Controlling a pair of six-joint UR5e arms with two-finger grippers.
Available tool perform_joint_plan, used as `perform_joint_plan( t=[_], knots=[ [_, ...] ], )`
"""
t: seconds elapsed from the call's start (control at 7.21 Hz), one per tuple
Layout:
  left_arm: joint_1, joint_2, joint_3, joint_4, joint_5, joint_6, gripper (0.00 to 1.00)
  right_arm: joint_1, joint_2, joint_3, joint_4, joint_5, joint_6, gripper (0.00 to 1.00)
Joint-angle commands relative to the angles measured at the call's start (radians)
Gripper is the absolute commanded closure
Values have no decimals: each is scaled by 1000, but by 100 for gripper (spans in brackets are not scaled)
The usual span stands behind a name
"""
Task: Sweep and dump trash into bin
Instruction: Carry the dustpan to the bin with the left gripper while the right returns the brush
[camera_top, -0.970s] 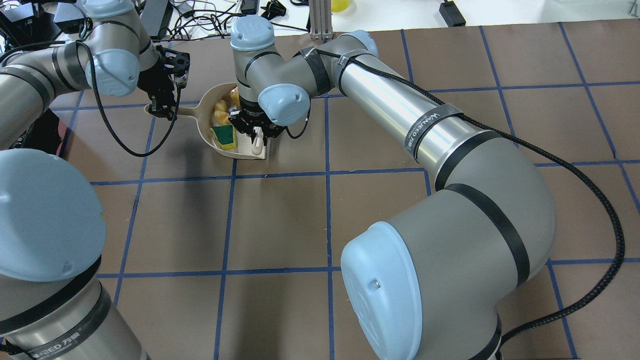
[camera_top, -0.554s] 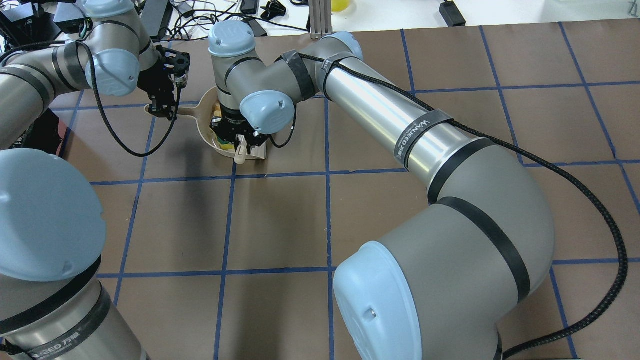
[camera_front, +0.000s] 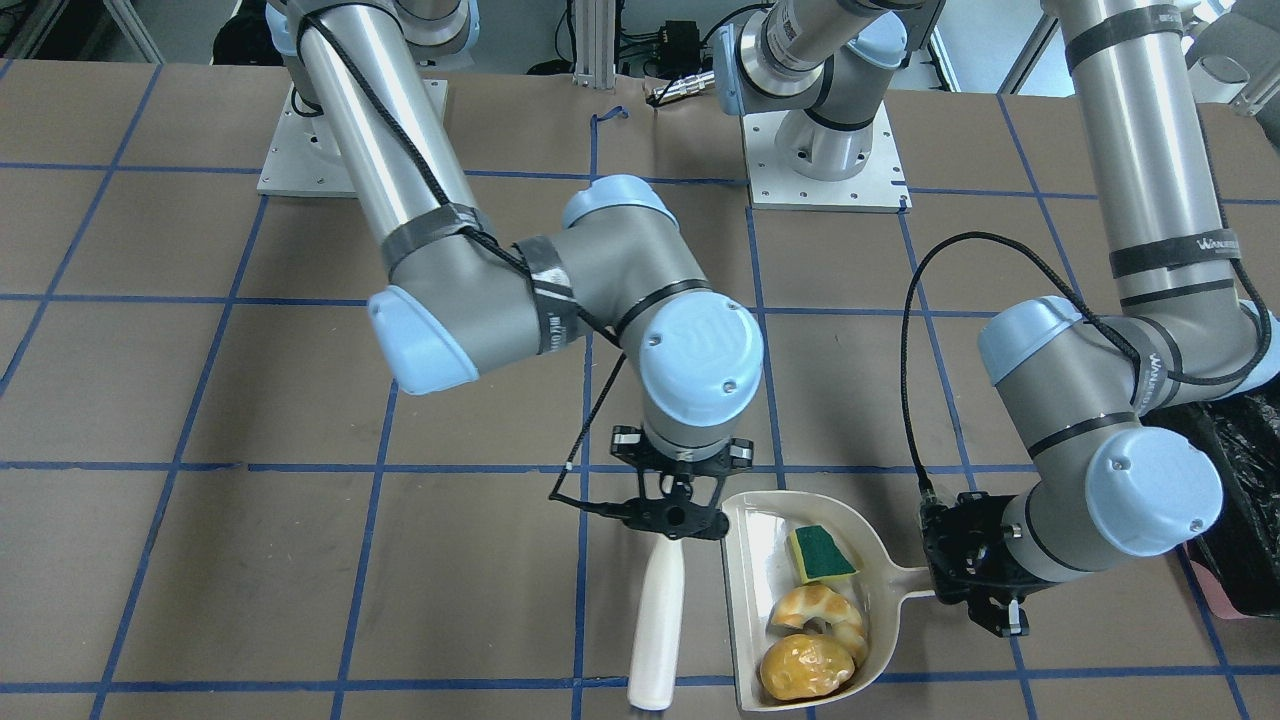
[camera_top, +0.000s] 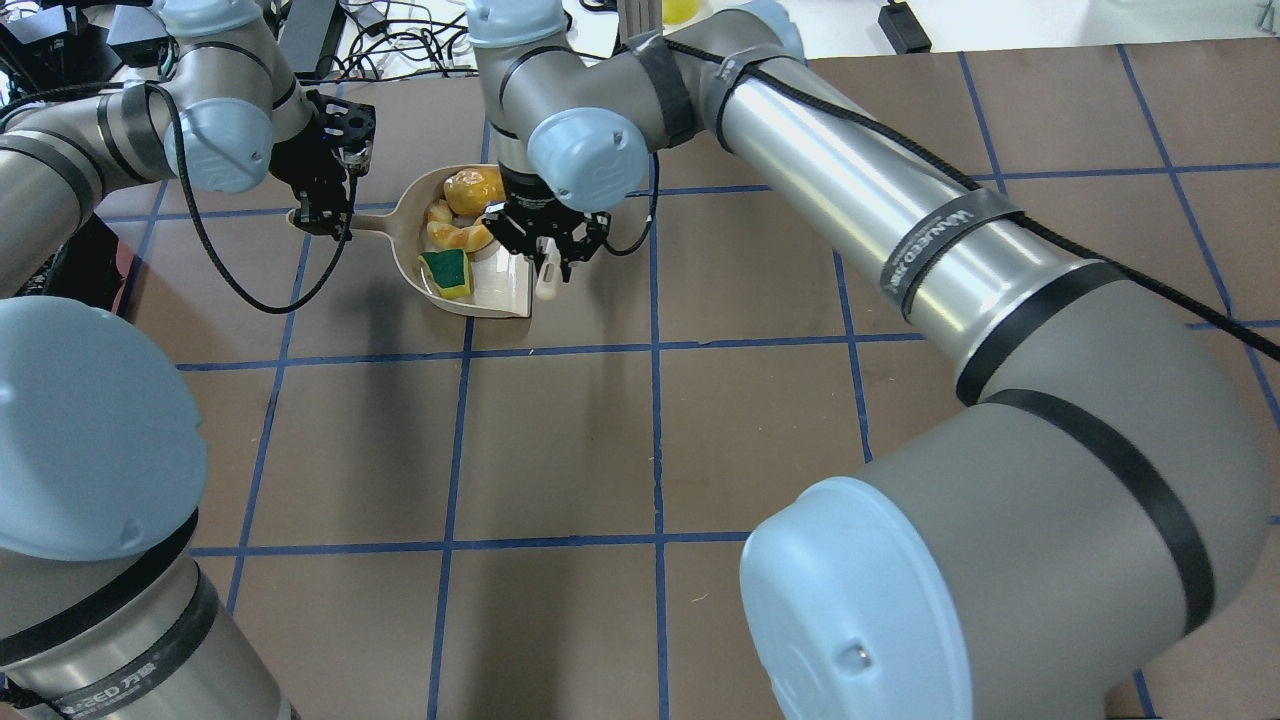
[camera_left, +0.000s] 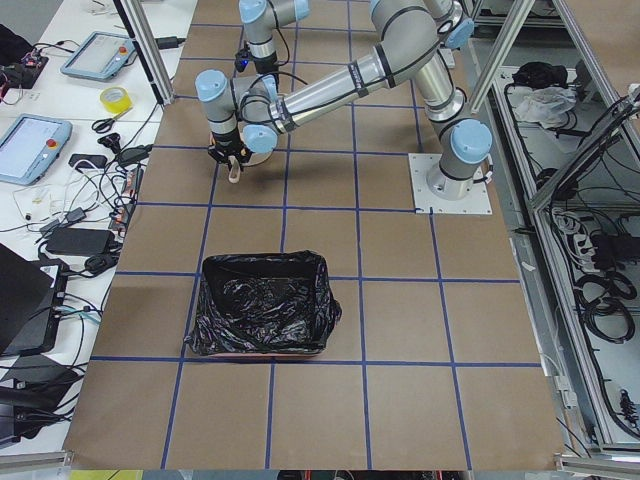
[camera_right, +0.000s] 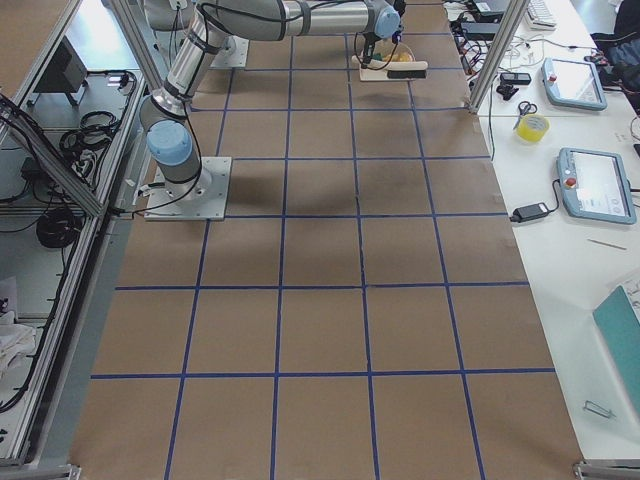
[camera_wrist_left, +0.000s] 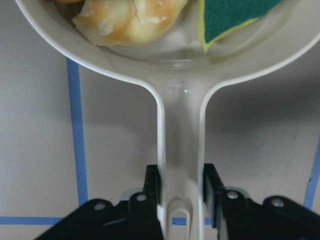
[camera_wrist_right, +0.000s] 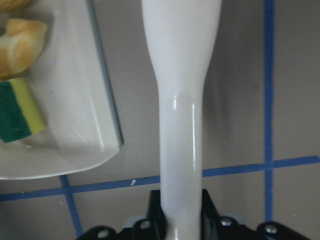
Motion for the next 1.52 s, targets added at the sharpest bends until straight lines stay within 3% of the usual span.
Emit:
perform_joint_plan(
  t=[0.0, 0.28, 0.42, 0.83, 1.39],
  knots=[
    [9, 11, -4, -2, -40, 0, 91, -144, -201, 240, -2, -26, -134, 100],
    [37, 23, -3, -18, -40, 11, 92, -321, -379, 458, -66, -29, -322, 100],
    [64, 41, 16, -40, -29, 90, 92, -407, -432, 511, -81, -41, -442, 100],
    [239, 109, 52, -138, 4, 338, 92, -618, -440, 564, -68, -74, -731, 100],
    [486, 134, 247, -381, 29, 548, 93, -708, -382, 657, -175, -149, -830, 100]
  ],
)
